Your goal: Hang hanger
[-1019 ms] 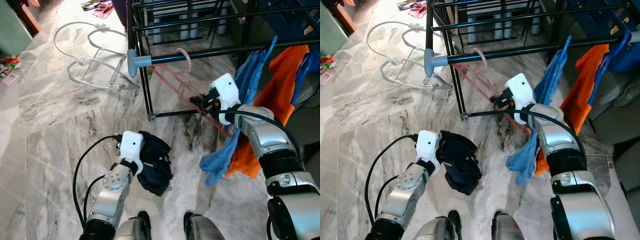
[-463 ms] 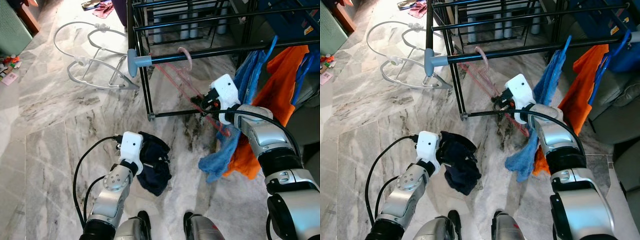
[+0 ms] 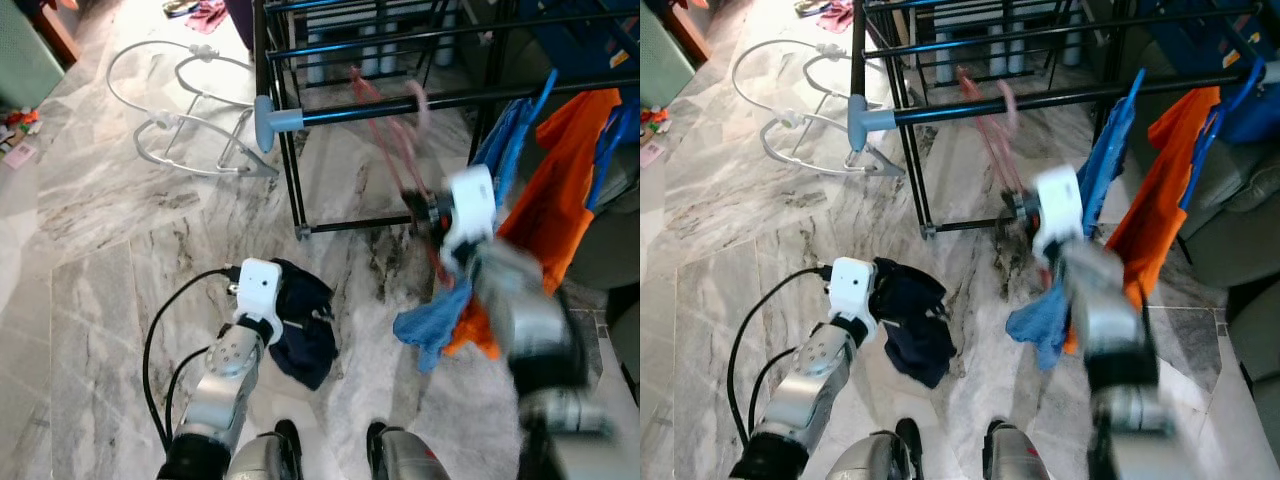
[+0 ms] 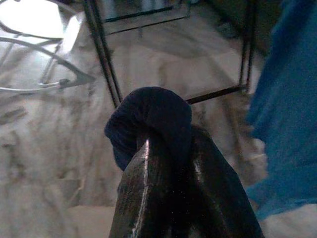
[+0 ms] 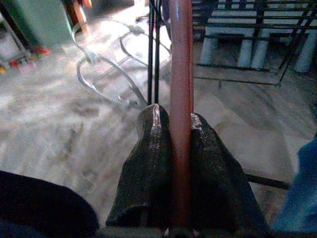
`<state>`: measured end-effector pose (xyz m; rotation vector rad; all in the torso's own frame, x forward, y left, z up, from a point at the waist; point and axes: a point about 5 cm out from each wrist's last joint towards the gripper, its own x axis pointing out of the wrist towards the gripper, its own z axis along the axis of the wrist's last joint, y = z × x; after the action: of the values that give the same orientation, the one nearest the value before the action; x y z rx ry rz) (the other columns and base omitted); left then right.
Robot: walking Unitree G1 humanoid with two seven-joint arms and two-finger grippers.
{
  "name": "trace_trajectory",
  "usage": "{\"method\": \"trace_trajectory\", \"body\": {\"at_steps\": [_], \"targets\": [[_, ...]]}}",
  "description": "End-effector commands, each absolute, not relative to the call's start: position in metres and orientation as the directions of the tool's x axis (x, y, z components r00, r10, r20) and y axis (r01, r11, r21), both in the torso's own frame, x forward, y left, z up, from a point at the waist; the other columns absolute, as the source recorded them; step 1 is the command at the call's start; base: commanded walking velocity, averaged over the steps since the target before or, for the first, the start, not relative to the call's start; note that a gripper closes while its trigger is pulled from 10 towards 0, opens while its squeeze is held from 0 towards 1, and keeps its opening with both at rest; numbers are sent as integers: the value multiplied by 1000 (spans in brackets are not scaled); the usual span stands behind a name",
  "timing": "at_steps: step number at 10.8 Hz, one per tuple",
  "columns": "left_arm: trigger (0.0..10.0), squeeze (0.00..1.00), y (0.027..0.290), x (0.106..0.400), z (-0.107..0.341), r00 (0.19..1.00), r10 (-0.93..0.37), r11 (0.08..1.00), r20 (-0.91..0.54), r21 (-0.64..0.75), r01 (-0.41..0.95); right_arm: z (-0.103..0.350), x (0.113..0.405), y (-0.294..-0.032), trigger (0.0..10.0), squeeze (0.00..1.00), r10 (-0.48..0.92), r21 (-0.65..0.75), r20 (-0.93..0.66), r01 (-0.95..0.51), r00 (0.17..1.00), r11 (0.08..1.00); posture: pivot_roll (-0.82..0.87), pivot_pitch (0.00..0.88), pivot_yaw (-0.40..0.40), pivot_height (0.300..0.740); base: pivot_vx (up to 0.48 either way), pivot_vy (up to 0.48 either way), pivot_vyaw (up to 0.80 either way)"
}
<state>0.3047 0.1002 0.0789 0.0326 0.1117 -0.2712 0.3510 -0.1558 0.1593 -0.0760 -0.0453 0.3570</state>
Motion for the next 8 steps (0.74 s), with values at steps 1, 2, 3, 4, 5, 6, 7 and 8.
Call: {"method": "trace_trajectory", "body": {"at_steps": [1, 2, 3, 4, 5, 6, 7, 8], "targets": [[10000, 0, 106, 305, 76, 966, -230, 971, -119, 38, 236, 159, 345, -152, 0, 0, 358, -81, 49, -354, 932, 932, -159, 244, 104, 740, 0, 0, 0], [10000, 0, 105, 307, 78, 967, -228, 972, -110, 32, 233, 154, 337, -144, 0, 0, 367, -54, 57, -364, 929, 930, -167, 242, 110, 740, 0, 0, 0], [10000, 0, 105, 308, 78, 968, -222, 973, -118, 41, 228, 146, 327, -138, 0, 0, 378, -49, 50, -376, 925, 925, -169, 241, 112, 740, 0, 0, 0], [10000, 0, 104, 309, 77, 967, -222, 973, -126, 31, 227, 141, 321, -139, 0, 0, 358, -34, 41, -356, 933, 934, -170, 241, 112, 740, 0, 0, 0], [10000, 0, 108, 308, 75, 972, -200, 976, -126, 63, 209, 129, 310, -142, 3647, 0, 310, -22, 20, -309, 951, 951, -169, 240, 109, 740, 0, 0, 0], [10000, 0, 111, 307, 74, 973, -194, 977, -122, 70, 203, 128, 301, -145, 1137, 0, 272, -28, 48, -271, 961, 962, -168, 241, 107, 740, 0, 0, 0], [10000, 0, 113, 306, 72, 974, -190, 977, -124, 70, 200, 131, 296, -147, 2118, 0, 242, -52, 88, -238, 966, 970, -170, 240, 106, 740, 0, 0, 0], [10000, 0, 114, 306, 72, 975, -183, 979, -123, 72, 193, 136, 293, -149, 902, 0, 219, -78, 128, -210, 967, 974, -171, 241, 105, 740, 0, 0, 0]]}}
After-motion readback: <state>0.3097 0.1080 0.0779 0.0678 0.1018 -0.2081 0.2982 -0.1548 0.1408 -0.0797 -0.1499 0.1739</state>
